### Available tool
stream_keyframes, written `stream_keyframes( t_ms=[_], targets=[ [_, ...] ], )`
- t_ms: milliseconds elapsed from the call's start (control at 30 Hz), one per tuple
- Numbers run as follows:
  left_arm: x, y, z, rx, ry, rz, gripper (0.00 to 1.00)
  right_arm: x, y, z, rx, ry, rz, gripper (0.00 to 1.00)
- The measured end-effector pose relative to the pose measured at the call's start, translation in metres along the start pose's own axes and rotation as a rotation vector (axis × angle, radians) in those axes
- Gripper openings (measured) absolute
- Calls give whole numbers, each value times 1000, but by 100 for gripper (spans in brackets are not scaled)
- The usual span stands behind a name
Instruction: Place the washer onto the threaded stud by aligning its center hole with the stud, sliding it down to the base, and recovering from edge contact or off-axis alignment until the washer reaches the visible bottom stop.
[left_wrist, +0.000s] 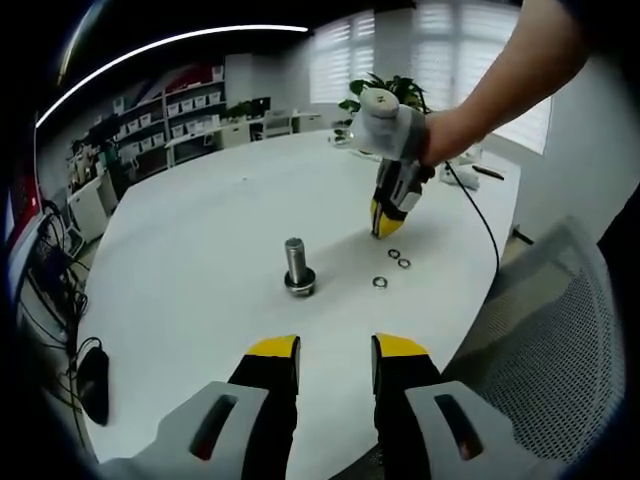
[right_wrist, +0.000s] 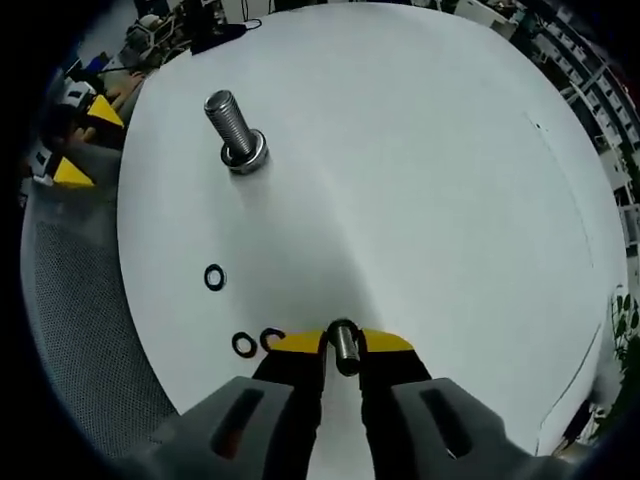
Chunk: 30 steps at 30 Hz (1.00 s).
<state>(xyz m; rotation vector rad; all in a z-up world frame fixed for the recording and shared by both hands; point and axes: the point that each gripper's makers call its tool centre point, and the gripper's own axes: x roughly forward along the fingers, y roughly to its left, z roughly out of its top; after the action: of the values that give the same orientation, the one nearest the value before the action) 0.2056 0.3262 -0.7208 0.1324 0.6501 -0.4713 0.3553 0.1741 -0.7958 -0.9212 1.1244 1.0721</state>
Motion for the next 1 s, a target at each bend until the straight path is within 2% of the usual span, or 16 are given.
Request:
stream_keyframes(
  t_ms=[300,600,1000],
  targets=[
    [-1,0,1,-2,-4,1,26,4,-1,-3,14,11,-8,16],
    [-1,-1,1,-2,-3,-4,26,3,-5,-6,36,5,-14,23],
    [-2,1,2,0,-8,0,26,-10,0,-17,59,-17,-24,27]
  ],
)
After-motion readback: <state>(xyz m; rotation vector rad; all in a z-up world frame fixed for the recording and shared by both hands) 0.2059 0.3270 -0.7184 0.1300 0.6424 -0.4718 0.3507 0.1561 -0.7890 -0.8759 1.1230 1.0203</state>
